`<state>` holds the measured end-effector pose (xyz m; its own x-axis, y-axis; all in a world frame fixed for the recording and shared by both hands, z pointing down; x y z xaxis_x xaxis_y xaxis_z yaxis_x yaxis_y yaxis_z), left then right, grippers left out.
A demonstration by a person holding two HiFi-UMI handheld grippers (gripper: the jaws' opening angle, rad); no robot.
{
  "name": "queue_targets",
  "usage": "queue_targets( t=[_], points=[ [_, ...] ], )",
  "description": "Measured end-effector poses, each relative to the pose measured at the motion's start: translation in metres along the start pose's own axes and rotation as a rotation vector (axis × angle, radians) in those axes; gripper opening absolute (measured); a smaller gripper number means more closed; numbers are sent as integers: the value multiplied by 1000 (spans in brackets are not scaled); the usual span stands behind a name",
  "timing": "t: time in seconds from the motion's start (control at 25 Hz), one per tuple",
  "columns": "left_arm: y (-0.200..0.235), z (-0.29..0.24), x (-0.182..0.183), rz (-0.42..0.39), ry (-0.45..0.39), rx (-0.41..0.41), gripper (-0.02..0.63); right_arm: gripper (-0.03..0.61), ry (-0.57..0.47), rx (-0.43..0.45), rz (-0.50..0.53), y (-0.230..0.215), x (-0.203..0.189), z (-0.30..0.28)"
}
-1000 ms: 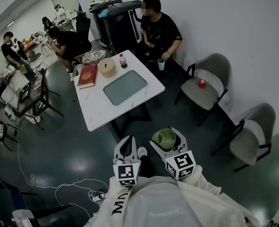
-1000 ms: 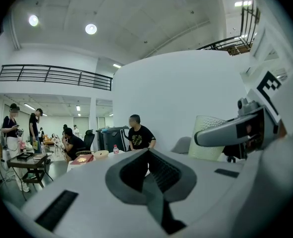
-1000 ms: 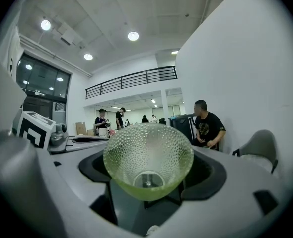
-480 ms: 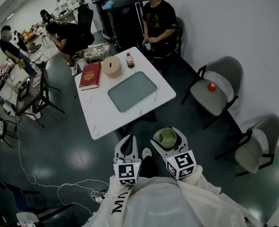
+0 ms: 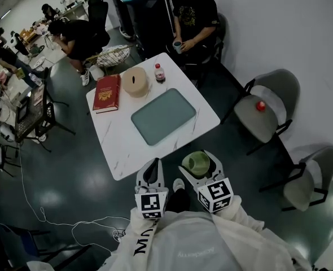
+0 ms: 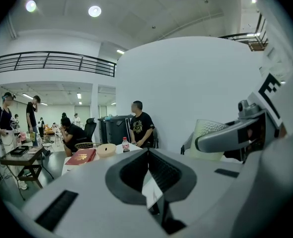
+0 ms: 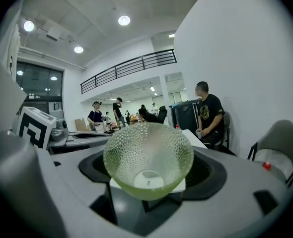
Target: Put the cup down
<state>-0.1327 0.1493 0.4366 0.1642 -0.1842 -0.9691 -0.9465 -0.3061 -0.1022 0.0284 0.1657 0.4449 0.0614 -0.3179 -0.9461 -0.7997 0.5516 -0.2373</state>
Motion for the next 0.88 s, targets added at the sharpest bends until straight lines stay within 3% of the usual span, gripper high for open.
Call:
queue_targets(
  t=[0.48,0.88],
  points=[
    [41,-89,12,19,-6,-55,11,393,14,-47,20,-37,29,-77],
    [66,-125,16,52,-23,-78,12,393,35,-67,45,-47,42,-113]
  ],
)
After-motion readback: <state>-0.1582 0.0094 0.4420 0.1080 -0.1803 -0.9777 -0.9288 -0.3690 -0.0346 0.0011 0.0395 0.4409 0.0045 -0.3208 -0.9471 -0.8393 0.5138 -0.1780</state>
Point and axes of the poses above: the fingertips, and each gripper's own axes: z backward along the fingers, y to its left, x out of its top, the point moved 5 cm from there along z, backward along the fingers, and after that the axes turned 10 degrees about x, right-handed, at the moved point
